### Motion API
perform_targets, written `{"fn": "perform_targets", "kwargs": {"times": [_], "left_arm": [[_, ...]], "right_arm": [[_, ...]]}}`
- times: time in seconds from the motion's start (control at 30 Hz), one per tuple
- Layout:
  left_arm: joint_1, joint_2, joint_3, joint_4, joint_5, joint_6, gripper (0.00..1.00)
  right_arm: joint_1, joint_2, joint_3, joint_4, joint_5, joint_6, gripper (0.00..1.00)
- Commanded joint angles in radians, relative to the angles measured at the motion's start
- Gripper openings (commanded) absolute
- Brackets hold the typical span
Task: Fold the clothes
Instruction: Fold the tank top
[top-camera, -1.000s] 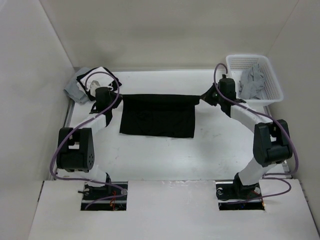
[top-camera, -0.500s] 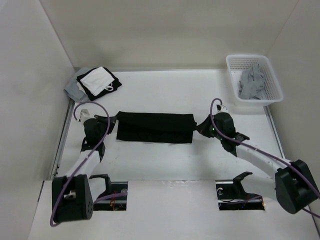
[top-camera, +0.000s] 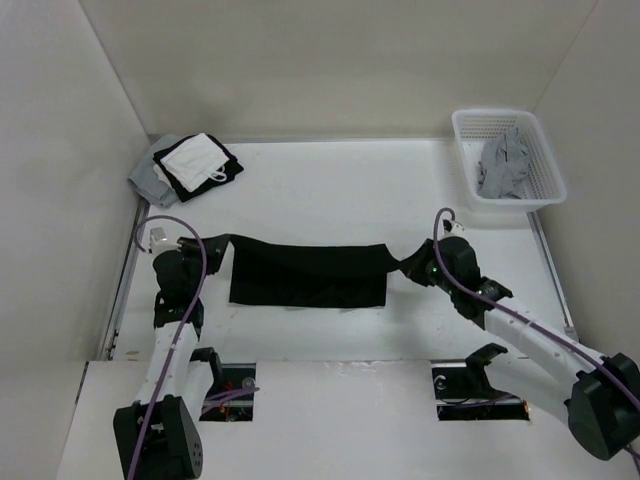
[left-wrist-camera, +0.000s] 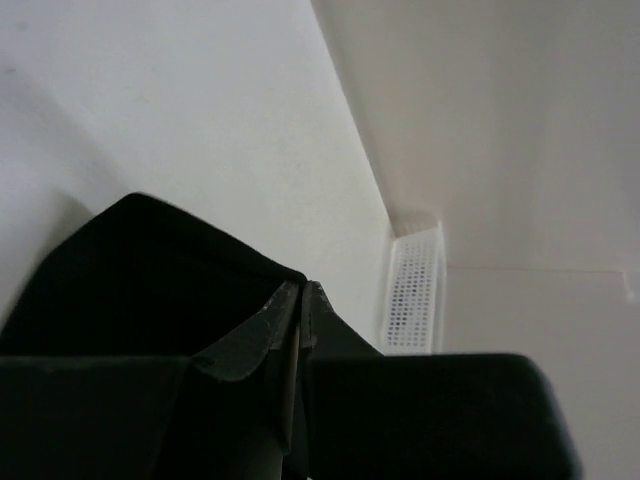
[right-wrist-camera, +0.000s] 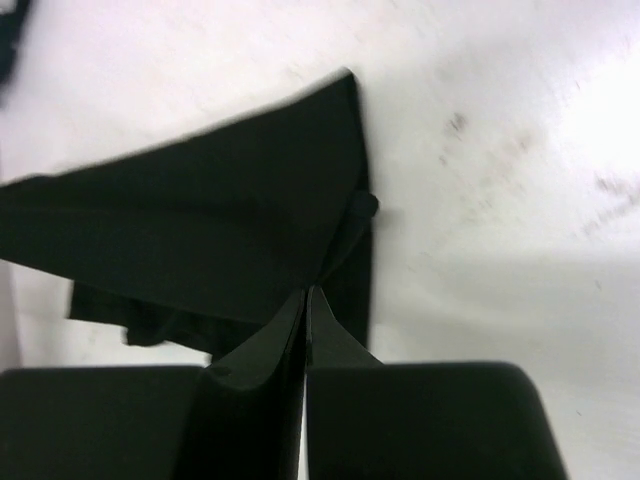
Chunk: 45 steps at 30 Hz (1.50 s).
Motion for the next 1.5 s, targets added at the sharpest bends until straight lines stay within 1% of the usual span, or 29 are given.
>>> {"fn": "perform_targets", "kwargs": {"times": [0.0,0.07,0.13,0.27,0.33,0.43,0.5,0.57,0.6,0.67,0.7,0.73,0.77,0.83,0.9,0.93,0.97,1.0,1.1,1.13,1.17,1.23,1.27,1.3,1.33,1.37,1.4,1.43,1.47], "left_arm": [[-0.018,-0.001,0.115,0.078,0.015,-0.06,0.0],[-0.021,-0.046,0.12,0.05,0.039,-0.074,0.0],[-0.024,-0.125,0.087,-0.014,0.069,-0.082,0.0],[-0.019,-0.312,0.016,-0.242,0.13,-0.04,0.0],[-0.041,-0.362,0.013,-0.362,0.126,-0.002,0.0],[-0.058,-0.391,0.068,-0.522,0.074,0.101,0.0],[-0.085,-0.4,0.167,-0.711,-0.065,0.24,0.0],[-0.139,-0.422,0.258,-0.891,-0.268,0.341,0.0],[-0.18,-0.429,0.272,-0.918,-0.329,0.331,0.0],[-0.307,-0.426,0.286,-0.976,-0.449,0.285,0.0],[-0.343,-0.408,0.3,-1.019,-0.52,0.264,0.02],[-0.375,-0.393,0.306,-1.052,-0.57,0.244,0.04],[-0.398,-0.388,0.306,-1.07,-0.588,0.221,0.06],[-0.409,-0.408,0.301,-1.053,-0.592,0.181,0.15],[-0.4,-0.429,0.3,-1.009,-0.601,0.176,0.24],[-0.389,-0.431,0.304,-0.979,-0.609,0.179,0.28],[-0.38,-0.422,0.313,-0.947,-0.609,0.184,0.3],[-0.375,-0.403,0.323,-0.915,-0.617,0.196,0.3],[-0.395,-0.322,0.315,-0.79,-0.586,0.224,0.3],[-0.421,-0.276,0.3,-0.727,-0.557,0.23,0.3],[-0.452,-0.221,0.282,-0.665,-0.525,0.227,0.3],[-0.537,-0.096,0.254,-0.518,-0.482,0.225,0.28],[-0.588,-0.028,0.245,-0.455,-0.477,0.218,0.28],[-0.631,0.027,0.241,-0.401,-0.483,0.211,0.29],[-0.668,0.09,0.238,-0.343,-0.49,0.216,0.3],[-0.696,0.151,0.238,-0.296,-0.487,0.216,0.3],[-0.704,0.201,0.234,-0.253,-0.482,0.214,0.3],[-0.719,0.251,0.231,-0.213,-0.476,0.218,0.31],[-0.724,0.293,0.228,-0.189,-0.465,0.215,0.31]], "right_arm": [[-0.018,-0.008,0.108,-0.001,0.002,-0.027,0.01],[-0.012,-0.034,0.128,-0.03,-0.002,-0.027,0.01],[-0.004,-0.075,0.119,-0.073,-0.002,-0.025,0.01],[0.062,-0.184,0.05,-0.18,0.012,0.005,0.01],[0.077,-0.237,0.016,-0.237,0.017,0.03,0.01],[0.112,-0.278,-0.024,-0.283,0.023,0.079,0.01],[0.143,-0.275,-0.05,-0.308,0.038,0.132,0.01],[0.152,-0.254,-0.07,-0.322,0.035,0.163,0.0],[0.158,-0.251,-0.062,-0.34,0.035,0.174,0.0],[0.174,-0.246,-0.062,-0.359,0.058,0.198,0.0],[0.177,-0.24,-0.067,-0.366,0.072,0.209,0.01],[0.177,-0.234,-0.062,-0.374,0.072,0.209,0.04],[0.177,-0.232,-0.059,-0.382,0.077,0.211,0.07],[0.181,-0.237,-0.06,-0.386,0.093,0.218,0.16],[0.188,-0.243,-0.051,-0.391,0.103,0.211,0.34],[0.191,-0.244,-0.045,-0.391,0.109,0.2,0.4],[0.191,-0.243,-0.037,-0.391,0.113,0.186,0.43],[0.191,-0.238,-0.031,-0.388,0.112,0.176,0.45],[0.191,-0.214,-0.011,-0.337,0.118,0.14,0.45],[0.191,-0.193,-0.004,-0.292,0.12,0.119,0.41],[0.191,-0.17,0.002,-0.249,0.114,0.099,0.34],[0.191,-0.081,0.035,-0.14,0.095,0.039,0.11],[0.186,-0.027,0.051,-0.088,0.088,0.015,0.06],[0.178,0.028,0.073,-0.04,0.08,-0.005,0.05],[0.171,0.076,0.091,0.007,0.078,-0.021,0.07],[0.163,0.119,0.108,0.054,0.074,-0.033,0.12],[0.159,0.159,0.124,0.087,0.072,-0.042,0.22],[0.152,0.195,0.134,0.123,0.066,-0.05,0.26],[0.148,0.238,0.151,0.144,0.052,-0.051,0.26]]}}
